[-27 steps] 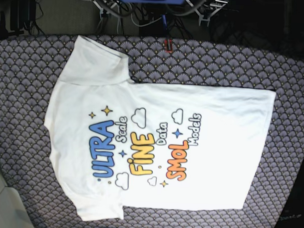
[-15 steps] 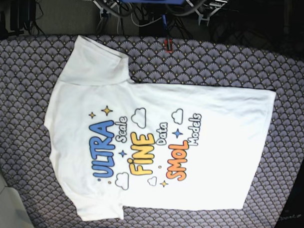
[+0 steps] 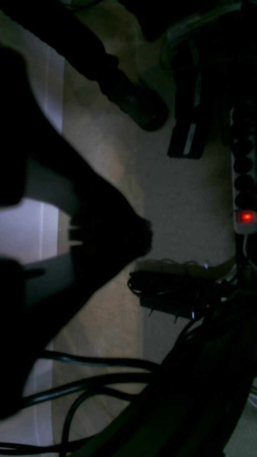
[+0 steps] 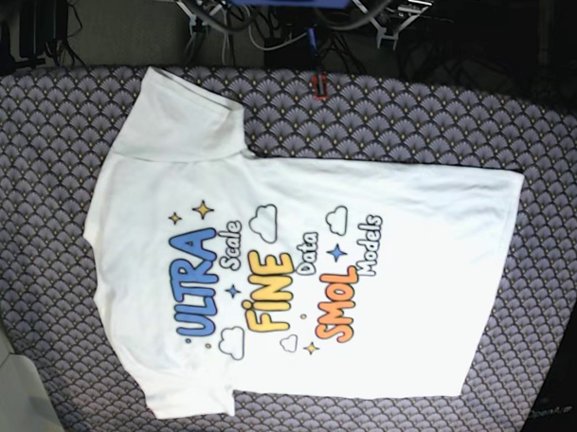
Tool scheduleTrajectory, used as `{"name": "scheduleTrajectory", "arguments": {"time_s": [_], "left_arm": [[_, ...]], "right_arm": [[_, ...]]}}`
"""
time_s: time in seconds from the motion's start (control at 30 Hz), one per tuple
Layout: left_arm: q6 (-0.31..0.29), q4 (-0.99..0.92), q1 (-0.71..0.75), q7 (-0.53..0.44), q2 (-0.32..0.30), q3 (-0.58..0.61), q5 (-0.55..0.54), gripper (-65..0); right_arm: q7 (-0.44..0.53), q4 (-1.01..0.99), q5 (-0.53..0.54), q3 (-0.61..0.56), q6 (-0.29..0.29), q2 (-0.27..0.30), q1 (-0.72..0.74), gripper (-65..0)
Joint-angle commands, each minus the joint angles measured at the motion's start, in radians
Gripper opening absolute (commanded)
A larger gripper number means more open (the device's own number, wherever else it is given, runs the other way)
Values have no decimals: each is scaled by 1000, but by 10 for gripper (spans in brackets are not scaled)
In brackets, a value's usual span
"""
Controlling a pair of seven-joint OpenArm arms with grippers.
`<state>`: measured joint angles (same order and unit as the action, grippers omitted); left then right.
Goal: Fold the T-shirt properly
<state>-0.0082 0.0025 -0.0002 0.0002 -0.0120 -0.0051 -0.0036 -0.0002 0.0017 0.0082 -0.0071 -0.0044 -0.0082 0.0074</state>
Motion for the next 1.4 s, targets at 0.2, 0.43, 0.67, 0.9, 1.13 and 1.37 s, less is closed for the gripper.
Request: {"name": "scheduleTrajectory", "arguments": {"time_s": [0.2, 0.43, 0.67, 0.9, 1.13, 1.37], "left_arm": [[-2, 3, 4, 1, -3, -2, 3, -647], [-3, 41, 39, -30, -23, 0, 3, -647], [-3, 411, 296, -67, -73, -2, 3, -647], [-3, 920, 602, -64, -139, 0, 3, -647], [6, 1407, 877, -64, -219, -8, 1, -647], [3, 1754, 1041, -64, -207, -167, -51, -647]], "right_arm": [[-2, 1, 3, 2, 8, 1, -2, -650], [16, 82, 2, -4, 8, 1, -74, -650], [56, 387, 0, -8, 8, 6, -320, -650], [56, 766, 0, -8, 10, 20, -604, -650], [50, 1276, 0, -1, 10, 58, -903, -650], [47, 1797, 3, 2, 10, 123, -1122, -650]]}}
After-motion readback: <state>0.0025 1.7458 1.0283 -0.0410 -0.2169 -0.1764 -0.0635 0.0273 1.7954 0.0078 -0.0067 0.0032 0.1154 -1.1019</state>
